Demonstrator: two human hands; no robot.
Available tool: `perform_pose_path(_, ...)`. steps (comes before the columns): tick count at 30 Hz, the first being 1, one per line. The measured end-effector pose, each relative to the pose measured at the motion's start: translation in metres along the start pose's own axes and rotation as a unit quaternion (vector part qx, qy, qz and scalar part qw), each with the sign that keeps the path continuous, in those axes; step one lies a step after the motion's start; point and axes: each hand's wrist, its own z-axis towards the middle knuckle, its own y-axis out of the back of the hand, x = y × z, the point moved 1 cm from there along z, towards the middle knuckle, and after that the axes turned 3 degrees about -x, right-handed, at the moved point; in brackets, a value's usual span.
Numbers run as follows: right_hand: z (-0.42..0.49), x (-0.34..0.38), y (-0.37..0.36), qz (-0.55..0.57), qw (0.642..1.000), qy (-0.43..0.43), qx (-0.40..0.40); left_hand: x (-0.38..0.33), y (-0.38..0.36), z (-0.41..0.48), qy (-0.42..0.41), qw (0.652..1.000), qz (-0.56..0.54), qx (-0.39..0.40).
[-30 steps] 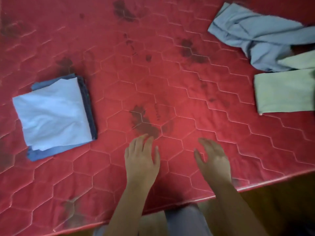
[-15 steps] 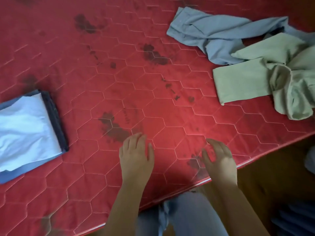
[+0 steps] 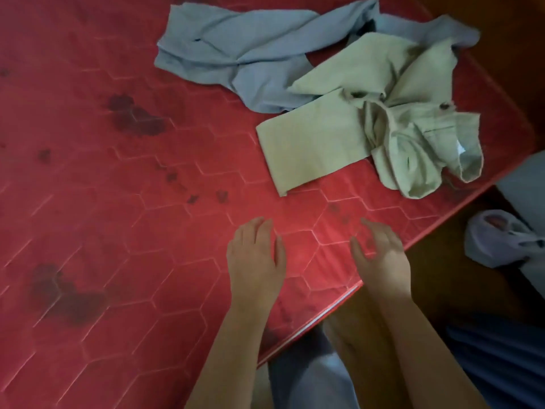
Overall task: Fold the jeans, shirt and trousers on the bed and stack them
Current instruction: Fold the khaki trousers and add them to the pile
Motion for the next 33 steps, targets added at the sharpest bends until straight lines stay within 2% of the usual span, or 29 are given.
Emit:
perform_pose_path(5,0.091,-0.055,0.025,-0.011,0.999,-0.041,-0.024,-0.073,-0.053,0.06,-0.022,1.0,-0.02,0.008)
perform_pose_path(8,0.144,-0.079,0.036,-0.013,0.996,-0.03,-0.08,-0.103,-0.073,0.089,-0.042,0.999,-0.029,0.015)
perform_pose_path(11,0.19,-0.11,0.045,-0.043,0.99,-0.064,-0.122,-0.12,-0.085,0.111,-0.069,0.997,-0.029,0.018)
perform_pose_path(16,0.233,-0.141,0.045,-0.111,0.979,-0.171,-0.02,-0.136,-0.098,0.134,-0.086,0.996,-0.031,0.02)
perform_pose_path(22,0.232,-0.138,0.036,-0.019,0.974,-0.221,0.053,-0.141,-0.089,0.13,-0.098,0.993,-0.055,0.024)
perform_pose_path(26,0.212,-0.094,0.041,-0.012,0.985,-0.172,0.012,-0.128,-0.056,0.119,-0.11,0.992,-0.06,0.031)
perform_pose_path(33,0.145,0.045,0.106,0.12,0.992,-0.016,-0.045,-0.112,0.047,0.084,-0.102,0.99,-0.1,-0.011)
